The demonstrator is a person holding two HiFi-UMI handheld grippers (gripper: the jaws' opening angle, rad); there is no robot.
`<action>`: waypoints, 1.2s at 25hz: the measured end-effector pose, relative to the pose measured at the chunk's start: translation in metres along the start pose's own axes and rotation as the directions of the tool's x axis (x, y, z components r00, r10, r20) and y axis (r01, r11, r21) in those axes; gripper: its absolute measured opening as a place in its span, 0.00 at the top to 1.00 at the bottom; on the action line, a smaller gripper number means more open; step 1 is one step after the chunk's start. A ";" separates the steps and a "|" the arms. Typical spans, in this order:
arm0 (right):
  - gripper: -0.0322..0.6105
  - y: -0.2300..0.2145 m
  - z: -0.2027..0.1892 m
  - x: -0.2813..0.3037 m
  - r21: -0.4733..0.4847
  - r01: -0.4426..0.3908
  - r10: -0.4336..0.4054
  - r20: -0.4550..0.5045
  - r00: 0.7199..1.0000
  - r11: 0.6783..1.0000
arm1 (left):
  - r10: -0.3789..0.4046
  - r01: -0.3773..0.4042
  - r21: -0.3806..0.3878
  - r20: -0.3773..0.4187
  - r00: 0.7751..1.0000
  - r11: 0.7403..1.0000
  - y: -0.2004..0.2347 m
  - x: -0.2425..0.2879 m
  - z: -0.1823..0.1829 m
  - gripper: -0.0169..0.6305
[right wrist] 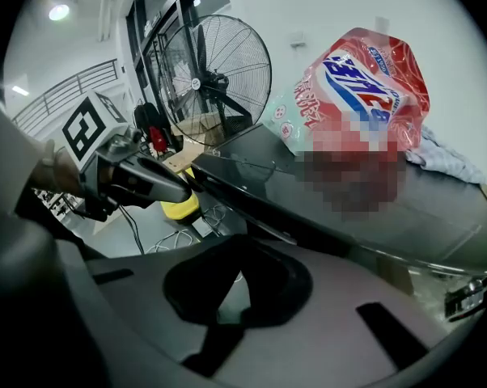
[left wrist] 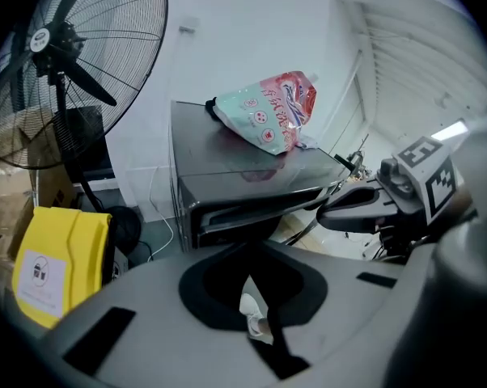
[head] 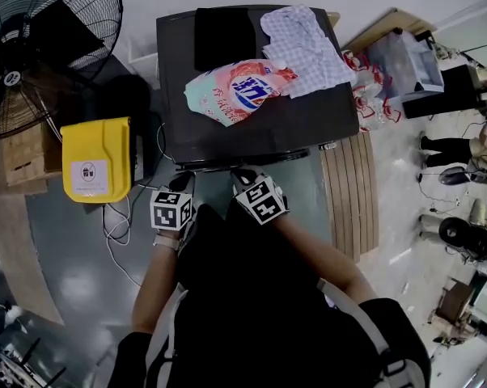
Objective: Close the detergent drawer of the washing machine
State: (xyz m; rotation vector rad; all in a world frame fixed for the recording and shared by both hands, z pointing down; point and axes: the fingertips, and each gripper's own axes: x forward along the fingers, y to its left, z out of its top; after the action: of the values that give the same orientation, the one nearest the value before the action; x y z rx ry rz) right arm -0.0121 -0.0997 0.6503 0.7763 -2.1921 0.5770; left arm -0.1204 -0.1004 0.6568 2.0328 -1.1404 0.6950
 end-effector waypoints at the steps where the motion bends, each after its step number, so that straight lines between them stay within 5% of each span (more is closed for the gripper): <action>1: 0.93 -0.001 0.000 0.001 0.003 -0.001 0.001 0.003 1.000 1.000 | 0.003 -0.003 0.004 0.000 1.000 1.000 0.000 0.001 0.000 0.96; 30: 0.93 -0.009 0.009 0.012 -0.017 -0.119 0.118 -0.022 0.993 0.993 | 0.078 -0.069 0.061 -0.147 0.986 0.996 0.004 0.024 0.010 0.96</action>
State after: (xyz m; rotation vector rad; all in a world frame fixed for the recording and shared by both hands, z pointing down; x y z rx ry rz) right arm -0.0168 -0.1161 0.6551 0.6313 -2.2324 0.6206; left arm -0.1119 -0.1216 0.6694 1.9563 -1.1246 0.9095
